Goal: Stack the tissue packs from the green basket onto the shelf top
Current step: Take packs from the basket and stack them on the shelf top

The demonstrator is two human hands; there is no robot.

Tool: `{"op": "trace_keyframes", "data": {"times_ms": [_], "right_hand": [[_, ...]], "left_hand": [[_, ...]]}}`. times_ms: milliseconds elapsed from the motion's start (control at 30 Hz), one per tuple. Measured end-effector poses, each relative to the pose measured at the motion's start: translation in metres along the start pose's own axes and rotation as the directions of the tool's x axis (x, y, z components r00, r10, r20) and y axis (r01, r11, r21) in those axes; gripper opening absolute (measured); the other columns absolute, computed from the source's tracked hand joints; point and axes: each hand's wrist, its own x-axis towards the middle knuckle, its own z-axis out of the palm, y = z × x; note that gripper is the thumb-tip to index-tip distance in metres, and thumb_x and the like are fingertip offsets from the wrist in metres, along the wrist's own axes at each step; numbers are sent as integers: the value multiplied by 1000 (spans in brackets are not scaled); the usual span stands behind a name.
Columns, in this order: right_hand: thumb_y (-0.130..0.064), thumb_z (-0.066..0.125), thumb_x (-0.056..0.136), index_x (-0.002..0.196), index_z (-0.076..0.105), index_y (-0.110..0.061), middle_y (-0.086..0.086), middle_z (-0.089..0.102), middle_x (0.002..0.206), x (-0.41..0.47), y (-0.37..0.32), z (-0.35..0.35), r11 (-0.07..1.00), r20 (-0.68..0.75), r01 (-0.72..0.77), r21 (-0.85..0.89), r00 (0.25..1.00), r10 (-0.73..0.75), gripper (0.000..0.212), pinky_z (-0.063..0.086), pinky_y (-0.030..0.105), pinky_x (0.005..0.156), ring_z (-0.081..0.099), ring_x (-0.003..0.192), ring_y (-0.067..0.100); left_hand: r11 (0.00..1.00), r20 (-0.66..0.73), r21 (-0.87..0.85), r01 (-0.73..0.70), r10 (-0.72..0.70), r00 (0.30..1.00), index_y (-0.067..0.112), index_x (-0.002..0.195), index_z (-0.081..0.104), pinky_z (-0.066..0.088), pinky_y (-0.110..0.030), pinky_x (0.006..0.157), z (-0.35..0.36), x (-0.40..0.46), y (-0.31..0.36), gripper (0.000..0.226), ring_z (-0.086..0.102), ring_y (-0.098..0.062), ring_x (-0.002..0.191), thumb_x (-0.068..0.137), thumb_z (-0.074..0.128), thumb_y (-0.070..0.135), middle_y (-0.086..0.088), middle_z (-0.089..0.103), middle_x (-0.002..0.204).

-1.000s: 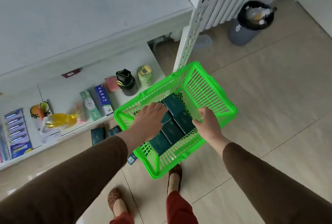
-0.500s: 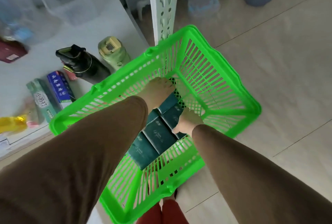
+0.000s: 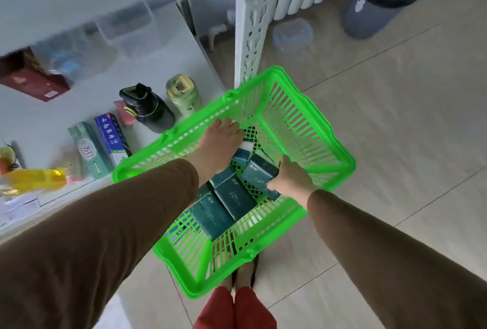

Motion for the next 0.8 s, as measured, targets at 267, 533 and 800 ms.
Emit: {"op": "trace_keyframes", "data": {"times_ms": [267,533,800], "right_hand": [[-27,81,72,110,41,-26,-3,59,100,-164,-77,-96,921,-295,355,163,908,-298,55,33,20,50,58,68,8],[-33,83,65,120,49,-30,-7,63,112,-339,-231,-120,613,-586,713,339,670,-455,65,48,25,84,62,100,11],[-25,82,67,112,52,-7,22,60,118,-403,-394,-117,350,-640,796,494,605,-473,57,52,40,94,62,105,22]], "left_hand": [[844,-173,-468,264,-380,909,11,124,43,46,-45,84,-136,-191,-76,68,53,-35,105,69,79,27,-12,61,106],[760,-371,-604,240,-535,759,18,113,51,41,-36,64,-223,-424,-192,50,49,-25,83,72,74,37,7,44,80],[798,-485,-517,308,-570,663,24,117,52,44,-38,72,-258,-527,-317,52,48,-22,84,75,75,44,5,48,84]]}}
